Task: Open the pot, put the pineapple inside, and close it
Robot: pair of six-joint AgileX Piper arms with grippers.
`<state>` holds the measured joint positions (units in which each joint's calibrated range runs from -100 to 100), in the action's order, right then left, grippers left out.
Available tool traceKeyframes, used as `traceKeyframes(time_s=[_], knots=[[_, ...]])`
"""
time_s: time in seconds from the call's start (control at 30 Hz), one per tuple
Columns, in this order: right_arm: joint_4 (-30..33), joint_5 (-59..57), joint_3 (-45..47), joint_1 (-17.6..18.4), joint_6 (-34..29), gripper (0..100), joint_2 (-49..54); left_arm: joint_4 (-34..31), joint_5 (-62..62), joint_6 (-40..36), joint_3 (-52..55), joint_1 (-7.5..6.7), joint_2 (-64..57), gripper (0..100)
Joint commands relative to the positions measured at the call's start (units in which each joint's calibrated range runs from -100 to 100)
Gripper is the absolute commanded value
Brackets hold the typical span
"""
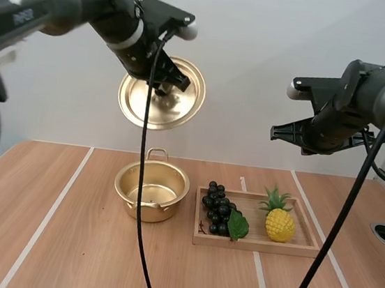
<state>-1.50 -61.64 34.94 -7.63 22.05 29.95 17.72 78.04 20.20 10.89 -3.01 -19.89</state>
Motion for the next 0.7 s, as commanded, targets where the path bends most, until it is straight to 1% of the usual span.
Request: traceKeyframes(time_s=[0.0, 0.27, 0.4, 0.43, 0.47, 0.53, 0.6, 0.63, 0.67], knots=[[-0.29, 1.65, 0.12, -0.23, 0.4, 0, -1.39, 1.39, -3.43, 0.57, -1.91, -0.16, -4.93, 0], [-0.29, 1.65, 0.12, -0.23, 0.53, 0, -9.23, 1.56, -2.72, 2.12, -3.32, -0.16, -13.34, 0], [-0.29, 2.04, 0.12, -0.13, 2.8, 0, -11.48, 1.36, -2.58, 2.23, -3.32, -0.16, -15.77, 0], [-0.44, 2.04, 0.12, -0.13, 2.93, 2, -11.86, 1.36, -2.58, 2.23, -3.32, -0.16, -16.38, 0], [-0.72, 2.04, 0.12, -0.13, 2.93, 14, -12.13, 1.36, -2.14, 2.23, -3.32, -0.16, -16.76, 0], [-0.86, 1.62, 0.12, -0.13, 2.93, 41, -12.37, 1.36, -1.24, 2.33, -3.32, -0.16, -17.14, 0], [-2.11, 1.61, 0.12, -0.07, 2.93, 77, -12.37, 1.36, 0.28, 2.55, -3.32, -0.16, -17.45, 0], [-3.14, 1.61, 0.12, -0.07, 2.93, 90, -12.37, 1.36, 1.27, 2.88, -3.32, -0.16, -17.45, 0], [-4.13, 1.61, 0.12, -0.07, 3.08, 100, -12.37, 1.23, 2.07, 3.09, -3.32, -0.16, -17.45, 0]])
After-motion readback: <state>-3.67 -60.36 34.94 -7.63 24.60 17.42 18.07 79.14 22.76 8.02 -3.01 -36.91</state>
